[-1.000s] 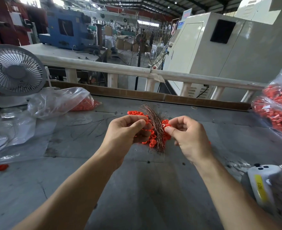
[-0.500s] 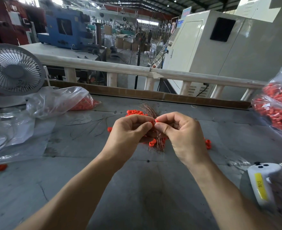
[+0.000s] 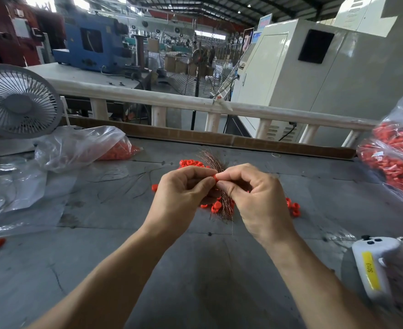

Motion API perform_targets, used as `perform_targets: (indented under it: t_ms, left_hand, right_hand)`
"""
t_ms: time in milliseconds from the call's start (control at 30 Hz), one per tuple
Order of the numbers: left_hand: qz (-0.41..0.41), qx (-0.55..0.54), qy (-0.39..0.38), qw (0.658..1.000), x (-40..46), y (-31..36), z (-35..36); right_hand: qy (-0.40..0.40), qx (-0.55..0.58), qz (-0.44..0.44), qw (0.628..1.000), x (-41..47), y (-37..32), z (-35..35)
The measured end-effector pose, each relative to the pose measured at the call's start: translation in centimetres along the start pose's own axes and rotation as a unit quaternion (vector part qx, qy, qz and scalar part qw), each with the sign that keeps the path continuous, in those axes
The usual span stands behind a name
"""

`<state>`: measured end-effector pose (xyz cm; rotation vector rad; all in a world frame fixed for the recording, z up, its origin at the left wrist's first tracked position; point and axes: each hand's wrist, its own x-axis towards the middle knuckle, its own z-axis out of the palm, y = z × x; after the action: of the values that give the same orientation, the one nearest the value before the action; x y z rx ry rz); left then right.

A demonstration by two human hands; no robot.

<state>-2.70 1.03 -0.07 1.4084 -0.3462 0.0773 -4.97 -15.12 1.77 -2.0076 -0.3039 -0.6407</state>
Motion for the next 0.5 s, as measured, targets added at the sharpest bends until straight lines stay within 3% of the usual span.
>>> perform_targets:
  t_ms: [200, 300, 500]
  left_hand:
    - [-0.014, -0.008, 0.000, 1.000, 0.1, -0.2, 0.0]
    - [-0.060, -0.063, 0.007, 0.996, 0.1, -0.1, 0.0]
    - [-0.154, -0.162, 0.003, 0.975, 0.0, 0.0, 0.6]
  right_hand:
    - [-0.005, -0.055, -0.058, 0.997, 0.1, 0.2, -0.1]
    - [-0.008, -0.142, -0.114, 0.983, -0.1, 0.0, 0.1]
    - [0.048, -0.268, -0.141, 0.952, -0.4, -0.5, 1.7]
